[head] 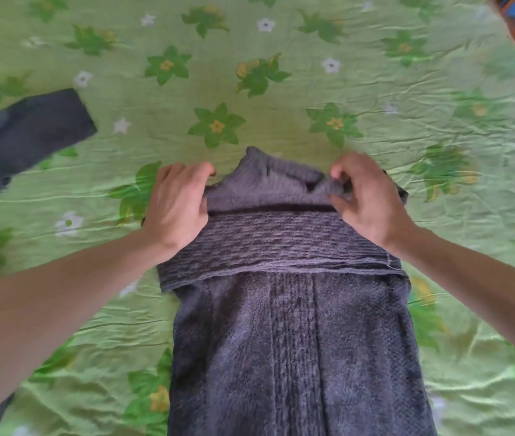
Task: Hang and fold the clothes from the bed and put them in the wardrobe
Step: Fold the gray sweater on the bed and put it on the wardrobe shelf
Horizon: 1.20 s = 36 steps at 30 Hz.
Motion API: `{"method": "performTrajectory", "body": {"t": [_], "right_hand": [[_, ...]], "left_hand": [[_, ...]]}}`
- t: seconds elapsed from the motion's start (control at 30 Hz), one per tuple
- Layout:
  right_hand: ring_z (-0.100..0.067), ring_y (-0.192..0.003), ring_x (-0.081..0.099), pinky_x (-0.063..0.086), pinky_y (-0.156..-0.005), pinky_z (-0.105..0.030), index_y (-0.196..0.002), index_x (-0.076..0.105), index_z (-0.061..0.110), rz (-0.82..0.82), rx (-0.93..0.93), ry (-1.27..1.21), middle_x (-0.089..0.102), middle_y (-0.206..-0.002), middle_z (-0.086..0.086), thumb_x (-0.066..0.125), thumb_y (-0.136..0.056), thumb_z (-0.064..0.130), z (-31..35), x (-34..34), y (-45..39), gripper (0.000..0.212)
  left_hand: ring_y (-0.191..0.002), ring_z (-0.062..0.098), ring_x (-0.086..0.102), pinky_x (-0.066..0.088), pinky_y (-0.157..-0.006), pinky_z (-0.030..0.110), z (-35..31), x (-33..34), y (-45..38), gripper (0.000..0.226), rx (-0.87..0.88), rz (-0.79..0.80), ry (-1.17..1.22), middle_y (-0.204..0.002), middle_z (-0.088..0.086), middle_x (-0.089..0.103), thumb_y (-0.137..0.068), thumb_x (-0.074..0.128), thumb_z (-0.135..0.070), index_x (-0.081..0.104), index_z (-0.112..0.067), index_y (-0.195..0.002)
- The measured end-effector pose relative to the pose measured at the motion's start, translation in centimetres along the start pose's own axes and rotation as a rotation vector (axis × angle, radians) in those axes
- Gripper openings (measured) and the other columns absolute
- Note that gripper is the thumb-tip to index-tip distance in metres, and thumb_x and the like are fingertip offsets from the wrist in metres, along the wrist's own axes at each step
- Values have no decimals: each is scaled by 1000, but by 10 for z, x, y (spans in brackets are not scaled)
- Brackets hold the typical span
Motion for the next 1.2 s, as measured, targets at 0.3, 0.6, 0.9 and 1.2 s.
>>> {"method": "performTrajectory", "body": {"t": [0.3, 0.6, 0.9, 1.2], "right_hand": [[-31, -127, 54, 53, -101, -51, -147, 50, 11, 414, -115, 340, 50, -144, -14, 71, -87, 1, -9, 24, 101, 65], [-29, -162, 5, 20, -129, -51, -167, -1, 30, 589, -38, 480, -2, -175, -6, 48, -106, 41, 7, 49, 138, 79], [-16, -157, -26, -1, -131, -49, -162, -20, 39, 609, 90, 435, -26, -171, 7, -4, -101, 71, 25, 49, 148, 71], [-18, -162, 6, 16, -126, -48, -167, 18, 26, 385, 198, 354, 12, -175, 4, 24, -112, 47, 87, 49, 302, 59]], "left_hand": [[-133, 46, 51, 39, -118, 58, -3, 19, 67, 65, 206, 266, -203, -149, 25, 46, -101, 40, -39, 44, -10, -159], [-163, 37, 3, 13, -130, 57, -47, 59, 106, 73, 494, 331, -256, -177, 11, -8, -107, 20, -67, -3, -36, -169], [-162, 39, 9, 17, -128, 59, -73, 54, 127, 72, 260, 339, -180, -176, 16, 9, -106, 21, -63, 24, -26, -168], [-162, 33, 16, 21, -128, 58, -115, 74, 265, 65, 196, 269, -29, -176, 9, 16, -111, 32, -52, 25, -22, -168]]}}
Point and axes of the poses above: each hand's wrist, its own y-axis away from the middle knuckle, its own x-axis out of the palm, z = x × y, the point moved 4 cm from there along -y, towards the middle knuckle
